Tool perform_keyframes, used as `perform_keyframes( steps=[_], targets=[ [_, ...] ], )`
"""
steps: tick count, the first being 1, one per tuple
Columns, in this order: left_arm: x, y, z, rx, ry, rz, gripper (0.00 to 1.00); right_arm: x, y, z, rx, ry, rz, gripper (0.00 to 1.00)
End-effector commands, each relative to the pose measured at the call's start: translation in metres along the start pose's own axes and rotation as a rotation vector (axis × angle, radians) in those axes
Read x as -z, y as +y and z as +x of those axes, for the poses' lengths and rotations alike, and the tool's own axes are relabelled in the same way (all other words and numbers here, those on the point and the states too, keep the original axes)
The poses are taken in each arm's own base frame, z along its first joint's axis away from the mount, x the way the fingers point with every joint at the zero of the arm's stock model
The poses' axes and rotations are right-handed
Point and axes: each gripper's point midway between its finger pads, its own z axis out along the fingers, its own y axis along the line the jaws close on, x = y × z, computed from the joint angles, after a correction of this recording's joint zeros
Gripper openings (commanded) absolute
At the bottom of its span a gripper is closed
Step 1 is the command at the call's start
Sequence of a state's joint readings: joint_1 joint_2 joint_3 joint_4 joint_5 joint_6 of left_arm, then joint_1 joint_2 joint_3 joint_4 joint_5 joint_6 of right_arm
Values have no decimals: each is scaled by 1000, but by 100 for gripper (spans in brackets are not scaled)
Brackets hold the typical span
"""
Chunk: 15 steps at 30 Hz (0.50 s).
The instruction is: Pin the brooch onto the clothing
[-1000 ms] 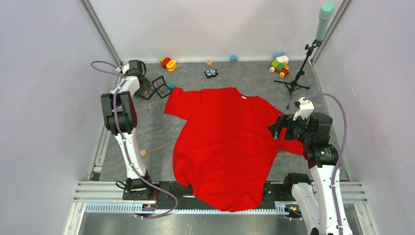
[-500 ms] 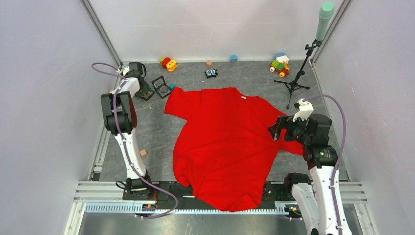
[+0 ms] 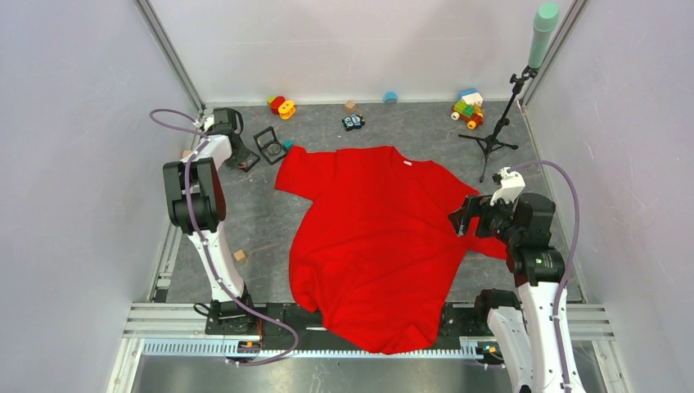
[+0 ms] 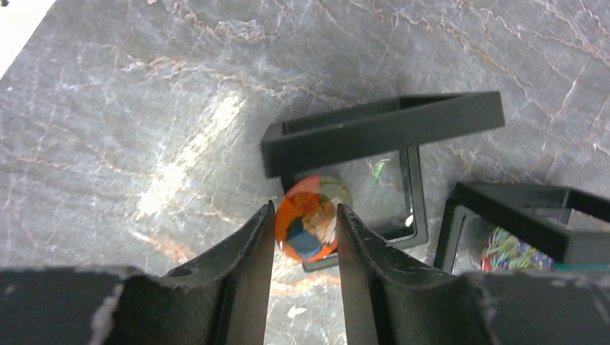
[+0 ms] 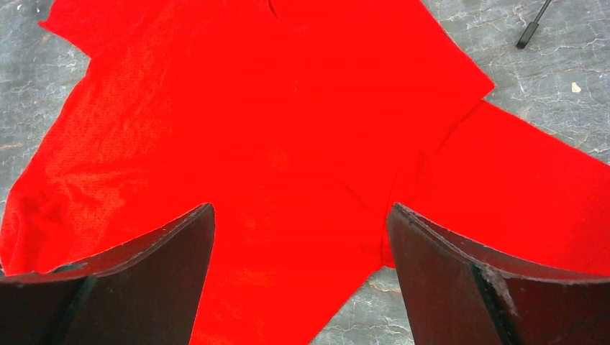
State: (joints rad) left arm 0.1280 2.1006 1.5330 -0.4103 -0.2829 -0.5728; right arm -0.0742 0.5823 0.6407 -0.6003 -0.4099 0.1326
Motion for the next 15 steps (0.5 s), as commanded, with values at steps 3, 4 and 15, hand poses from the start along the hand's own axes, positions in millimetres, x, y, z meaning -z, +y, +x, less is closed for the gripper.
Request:
perform_keyframes(
  steps=[3, 4, 15],
  targets=[
    [37, 1, -21, -9, -81, 53, 42, 4, 1, -5, 14, -30, 0, 94],
    [39, 2, -20, -11, -83, 58, 40, 4, 1, -5, 15, -31, 0, 94],
    [28, 9, -3, 0, -11, 73, 43, 7, 0, 3, 12, -22, 10, 94]
  ],
)
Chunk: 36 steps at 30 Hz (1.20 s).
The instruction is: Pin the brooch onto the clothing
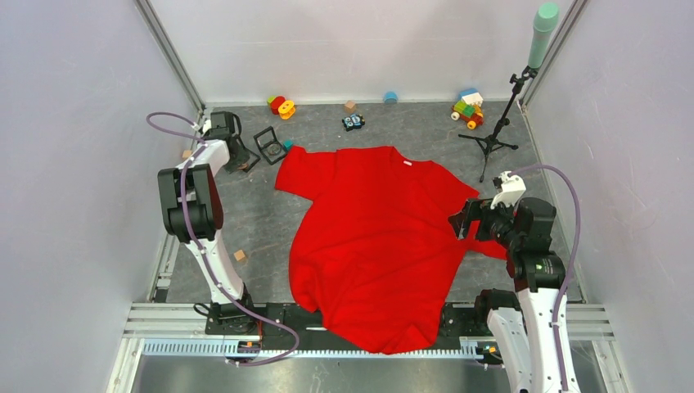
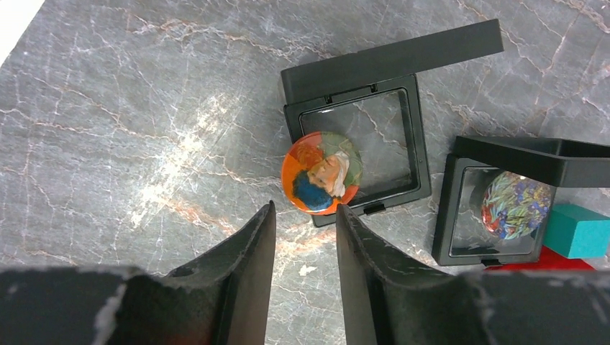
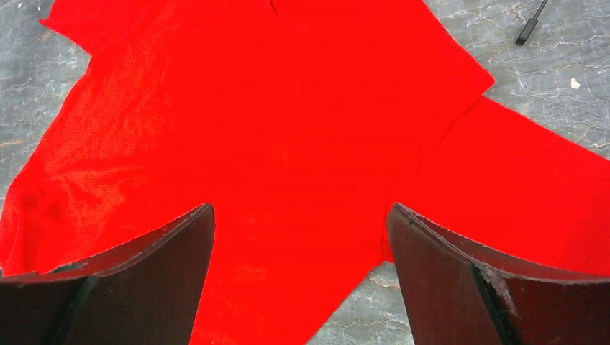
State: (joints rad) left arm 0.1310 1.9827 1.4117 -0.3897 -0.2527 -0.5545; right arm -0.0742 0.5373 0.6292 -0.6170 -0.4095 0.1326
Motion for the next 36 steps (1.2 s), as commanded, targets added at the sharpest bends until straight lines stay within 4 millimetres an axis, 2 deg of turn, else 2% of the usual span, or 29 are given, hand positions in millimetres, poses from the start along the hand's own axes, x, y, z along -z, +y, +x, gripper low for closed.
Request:
perform_keyframes(
  steps=[1, 9, 23, 30, 36],
  targets=[
    [1, -1, -10, 13, -6, 44, 44, 2, -2, 1, 5, -8, 12, 94],
    [-12, -1, -9, 2, 17, 53, 47, 0, -2, 3, -3, -1, 12, 94],
    [-25, -6, -12, 1, 26, 84, 46, -2, -5, 8, -14, 9, 18, 94],
    [-26, -6, -15, -8, 18, 81, 38, -3, -7, 11, -17, 17, 26, 94],
    [-15, -4, -21, -2, -13, 86, 27, -3, -7, 12, -16, 17, 25, 94]
  ],
)
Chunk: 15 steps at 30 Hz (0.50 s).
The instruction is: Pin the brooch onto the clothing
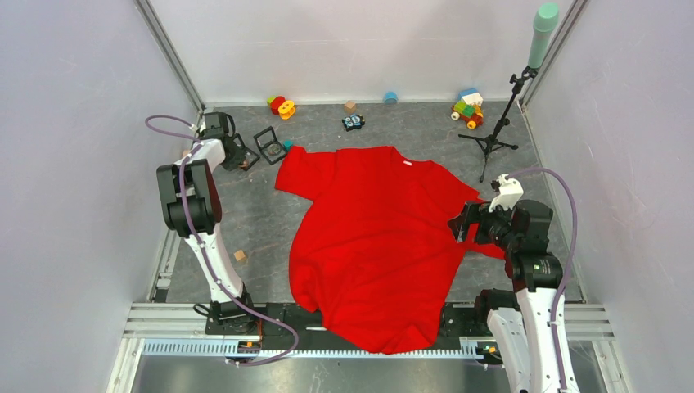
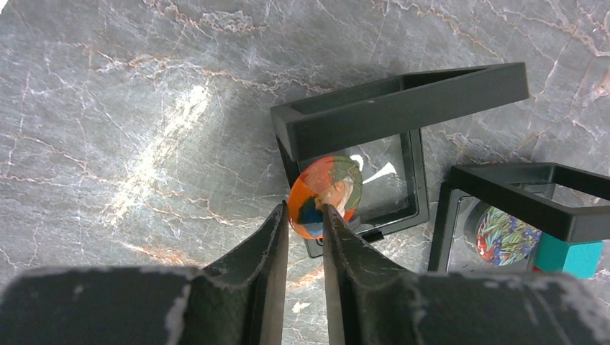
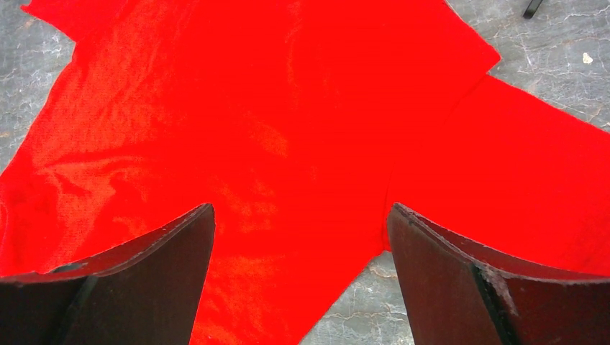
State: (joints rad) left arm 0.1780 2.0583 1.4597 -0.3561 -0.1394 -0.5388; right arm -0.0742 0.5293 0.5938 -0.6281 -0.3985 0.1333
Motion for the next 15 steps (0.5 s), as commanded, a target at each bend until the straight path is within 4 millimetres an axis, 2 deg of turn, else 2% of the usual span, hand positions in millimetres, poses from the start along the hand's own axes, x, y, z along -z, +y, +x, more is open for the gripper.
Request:
perform_keyframes(
  steps=[1, 6, 10, 15],
  targets=[
    [11, -2, -20, -23, -71, 19, 27, 0, -2, -4, 1, -19, 11, 94],
    [17, 0, -21, -16, -92, 23, 20, 1, -2, -4, 1, -21, 12, 94],
    [20, -1, -23, -16, -99, 29, 9, 1, -2, -3, 3, -18, 15, 94],
    [30, -5, -30, -2, -121, 48, 3, 3, -2, -5, 5, -24, 19, 94]
  ],
)
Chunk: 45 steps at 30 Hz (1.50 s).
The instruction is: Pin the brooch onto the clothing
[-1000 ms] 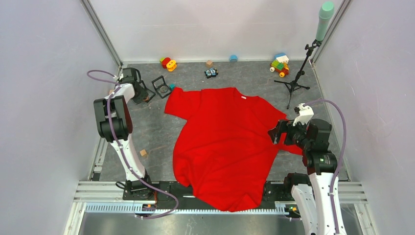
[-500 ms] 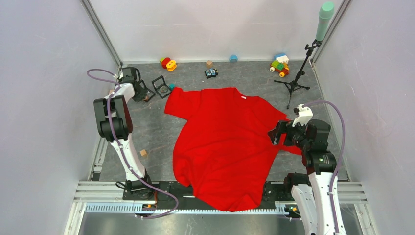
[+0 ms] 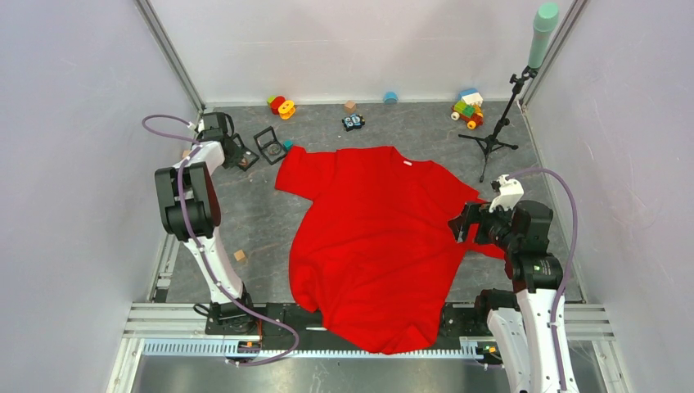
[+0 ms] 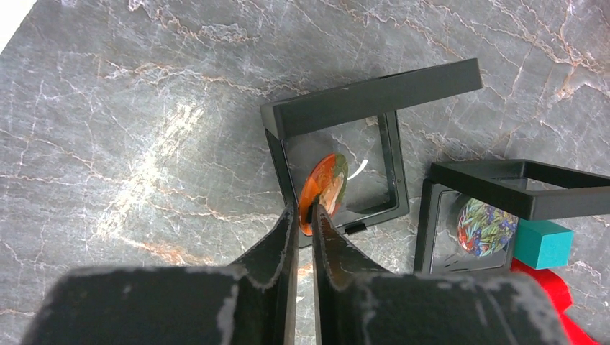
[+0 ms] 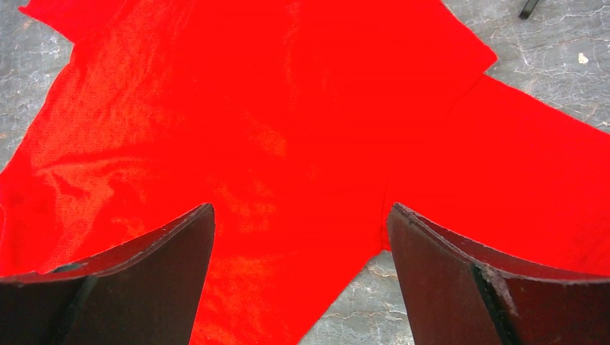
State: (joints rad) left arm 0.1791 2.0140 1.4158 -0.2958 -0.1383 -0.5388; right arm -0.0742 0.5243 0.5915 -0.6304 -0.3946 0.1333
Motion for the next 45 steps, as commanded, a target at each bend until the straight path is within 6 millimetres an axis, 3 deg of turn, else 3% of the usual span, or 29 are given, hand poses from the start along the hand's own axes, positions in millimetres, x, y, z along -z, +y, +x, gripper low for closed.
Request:
perform_keyframes(
  steps=[1, 7, 15, 22, 24, 29, 31, 35, 39, 45],
  targets=[
    [24, -3, -24, -7, -79, 24, 2, 2, -2, -6, 4, -24, 15, 94],
    [46, -11, -27, 41, -101, 79, 2, 4, -2, -10, 7, -31, 20, 94],
    [83, -14, -17, 95, -96, 158, 2, 8, -1, -15, 24, -45, 21, 94],
    [155, -30, 6, 128, -72, 356, 2, 7, 10, -18, 57, -59, -48, 95],
    [172, -33, 22, 111, -41, 413, 2, 4, 11, -17, 60, -55, -59, 90],
    [208, -45, 79, 78, 74, 568, 2, -7, 8, -8, 33, -38, -71, 86],
    [220, -52, 107, 36, 118, 609, 2, -12, 10, -7, 20, -52, -89, 86],
    [250, -75, 181, -108, 264, 698, 2, -18, 14, -9, 18, -65, -107, 85],
    [274, -91, 232, -200, 366, 765, 2, -24, 16, -9, 40, -43, -95, 85],
    [303, -120, 258, -314, 417, 852, 2, -37, 37, -4, 66, -16, -117, 85]
  ],
)
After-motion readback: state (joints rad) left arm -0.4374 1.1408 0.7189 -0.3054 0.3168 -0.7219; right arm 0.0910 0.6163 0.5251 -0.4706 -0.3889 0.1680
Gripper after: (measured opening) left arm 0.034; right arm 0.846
